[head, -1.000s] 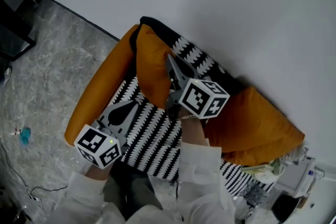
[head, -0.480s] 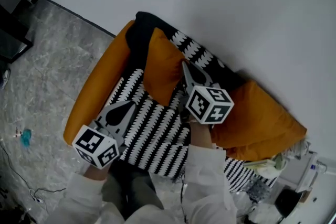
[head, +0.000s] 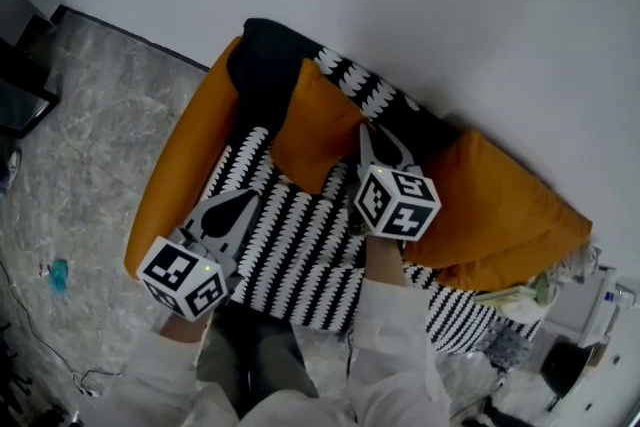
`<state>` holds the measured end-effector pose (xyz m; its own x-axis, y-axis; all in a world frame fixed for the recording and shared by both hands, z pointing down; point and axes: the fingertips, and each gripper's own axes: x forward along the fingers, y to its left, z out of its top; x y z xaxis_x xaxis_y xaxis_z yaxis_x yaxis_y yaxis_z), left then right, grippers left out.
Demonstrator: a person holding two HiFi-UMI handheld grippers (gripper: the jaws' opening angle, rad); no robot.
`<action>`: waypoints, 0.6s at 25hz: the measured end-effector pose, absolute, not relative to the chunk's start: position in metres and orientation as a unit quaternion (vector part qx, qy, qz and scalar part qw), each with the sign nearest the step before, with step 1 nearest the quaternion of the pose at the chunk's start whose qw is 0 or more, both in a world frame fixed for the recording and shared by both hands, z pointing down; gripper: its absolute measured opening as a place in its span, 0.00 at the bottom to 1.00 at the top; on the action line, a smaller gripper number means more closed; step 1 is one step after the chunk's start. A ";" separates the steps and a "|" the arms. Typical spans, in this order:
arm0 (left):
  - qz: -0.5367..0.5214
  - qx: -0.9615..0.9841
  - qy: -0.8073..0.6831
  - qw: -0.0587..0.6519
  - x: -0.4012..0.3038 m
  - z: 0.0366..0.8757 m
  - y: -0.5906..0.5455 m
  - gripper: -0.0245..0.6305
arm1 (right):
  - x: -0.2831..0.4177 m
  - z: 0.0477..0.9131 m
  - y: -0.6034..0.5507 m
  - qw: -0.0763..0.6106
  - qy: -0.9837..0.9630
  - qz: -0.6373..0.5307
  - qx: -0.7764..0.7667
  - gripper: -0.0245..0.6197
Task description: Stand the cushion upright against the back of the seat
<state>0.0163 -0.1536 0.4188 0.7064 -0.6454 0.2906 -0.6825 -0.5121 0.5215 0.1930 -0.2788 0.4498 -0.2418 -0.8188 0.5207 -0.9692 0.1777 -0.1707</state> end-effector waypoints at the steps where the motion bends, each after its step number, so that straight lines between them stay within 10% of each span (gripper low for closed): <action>1: 0.030 0.869 -0.381 0.313 0.017 0.418 -0.153 0.05 | 0.197 0.450 -0.277 0.162 -0.746 0.237 0.601 0.10; 15: 0.032 0.875 -0.375 0.306 0.023 0.412 -0.144 0.05 | 0.216 0.431 -0.265 0.152 -0.729 0.212 0.632 0.16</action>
<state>0.0229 -0.1440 0.4123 0.7171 -0.6356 0.2859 -0.6753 -0.5322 0.5107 0.2158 -0.2652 0.4309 -0.1540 -0.8581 0.4898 -0.9869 0.1098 -0.1180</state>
